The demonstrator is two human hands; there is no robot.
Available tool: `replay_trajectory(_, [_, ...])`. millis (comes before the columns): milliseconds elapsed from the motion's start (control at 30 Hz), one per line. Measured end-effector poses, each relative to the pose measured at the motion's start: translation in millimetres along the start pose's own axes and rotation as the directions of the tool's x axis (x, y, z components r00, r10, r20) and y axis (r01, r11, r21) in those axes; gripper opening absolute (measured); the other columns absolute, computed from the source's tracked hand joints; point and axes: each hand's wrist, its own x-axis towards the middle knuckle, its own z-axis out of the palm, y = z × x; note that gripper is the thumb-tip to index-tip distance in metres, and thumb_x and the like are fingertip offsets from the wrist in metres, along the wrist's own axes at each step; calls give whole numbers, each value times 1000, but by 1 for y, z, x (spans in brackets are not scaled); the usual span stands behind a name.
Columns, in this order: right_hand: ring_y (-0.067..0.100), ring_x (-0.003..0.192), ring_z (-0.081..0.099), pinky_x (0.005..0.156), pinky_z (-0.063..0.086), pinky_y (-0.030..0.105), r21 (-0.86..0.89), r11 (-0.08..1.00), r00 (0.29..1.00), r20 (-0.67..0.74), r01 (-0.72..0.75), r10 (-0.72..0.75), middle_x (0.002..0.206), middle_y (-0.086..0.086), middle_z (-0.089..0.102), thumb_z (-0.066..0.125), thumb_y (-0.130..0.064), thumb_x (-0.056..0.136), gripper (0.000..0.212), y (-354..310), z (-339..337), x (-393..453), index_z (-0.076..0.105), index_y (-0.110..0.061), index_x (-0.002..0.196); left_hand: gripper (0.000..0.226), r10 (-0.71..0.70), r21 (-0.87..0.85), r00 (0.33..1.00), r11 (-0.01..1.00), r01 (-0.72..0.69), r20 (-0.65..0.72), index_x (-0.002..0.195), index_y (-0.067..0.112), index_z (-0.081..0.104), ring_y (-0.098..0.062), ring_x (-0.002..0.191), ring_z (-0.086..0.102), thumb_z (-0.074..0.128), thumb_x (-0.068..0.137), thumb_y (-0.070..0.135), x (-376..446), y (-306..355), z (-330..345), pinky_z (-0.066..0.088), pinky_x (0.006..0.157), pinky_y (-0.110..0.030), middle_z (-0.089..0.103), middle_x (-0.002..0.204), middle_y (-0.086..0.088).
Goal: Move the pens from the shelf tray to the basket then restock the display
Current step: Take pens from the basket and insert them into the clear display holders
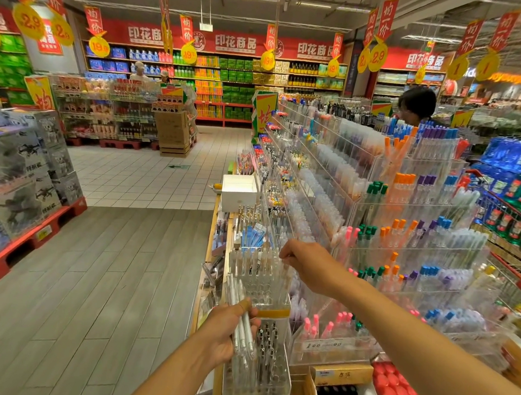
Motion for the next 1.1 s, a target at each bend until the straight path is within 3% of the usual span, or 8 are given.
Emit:
replay_trajectory(333, [10,93,47,79,41,26,-87,995,999,23,44,-42,106,0,64,53,-22,99,20,-5,12,3,66,-18,114,36,27,25,999,999,-27,29,123,-6,52,-21,54,63,64,94,13,7,3,3,55,45,-29,64,70,-16])
replay_trajectory(467, [13,101,54,76,38,23,-81,996,999,-6,41,-42,105,-3,67,62,-27,94,20,-1,12,4,67,-19,111,27,39,43,998,998,-41,54,107,-5,58,-20,56,63,67,90,14,8,3,4,54,46,-29,66,71,-15])
replay_trajectory(567, [4,92,49,77,36,21,-75,995,992,-104,63,-70,106,-9,67,65,-34,91,24,0,12,4,67,-23,112,27,65,50,995,996,-70,78,107,-4,58,-20,58,64,68,89,15,6,4,6,54,48,-28,68,73,-15])
replay_trajectory(700, [-3,76,55,70,42,17,195,981,998,-59,11,1,91,-19,62,63,-33,93,22,-14,11,6,66,-23,113,46,116,20,985,993,-120,129,117,0,55,-20,60,65,75,79,18,4,6,12,54,49,-29,70,79,-14])
replay_trajectory(800, [10,73,63,66,51,24,378,922,996,65,-84,64,85,-5,69,65,-33,92,20,-24,14,8,66,-20,106,48,149,30,973,987,-157,177,112,2,58,-20,59,65,76,71,19,0,9,17,53,47,-28,71,80,-14])
replay_trajectory(933, [7,62,58,59,50,23,586,786,980,151,-197,133,70,-5,67,65,-23,93,8,-26,12,10,68,-16,93,54,174,19,972,984,-179,157,117,-4,57,-22,61,68,75,73,21,-2,11,20,55,49,-29,72,81,-17])
replay_trajectory(1033, [9,64,59,59,50,23,666,712,973,115,-224,199,75,-2,68,61,-19,95,7,-21,1,15,66,-15,91,47,130,-26,986,991,-128,103,117,-10,56,-24,59,69,71,85,21,1,12,16,57,49,-30,71,79,-20])
replay_trajectory(1100, [10,65,58,60,49,25,648,738,966,-12,-188,257,79,-1,68,58,-20,97,12,-16,-9,22,64,-18,87,32,87,-39,995,996,-85,47,112,-8,59,-24,59,69,65,93,18,4,12,10,57,48,-30,72,81,-21])
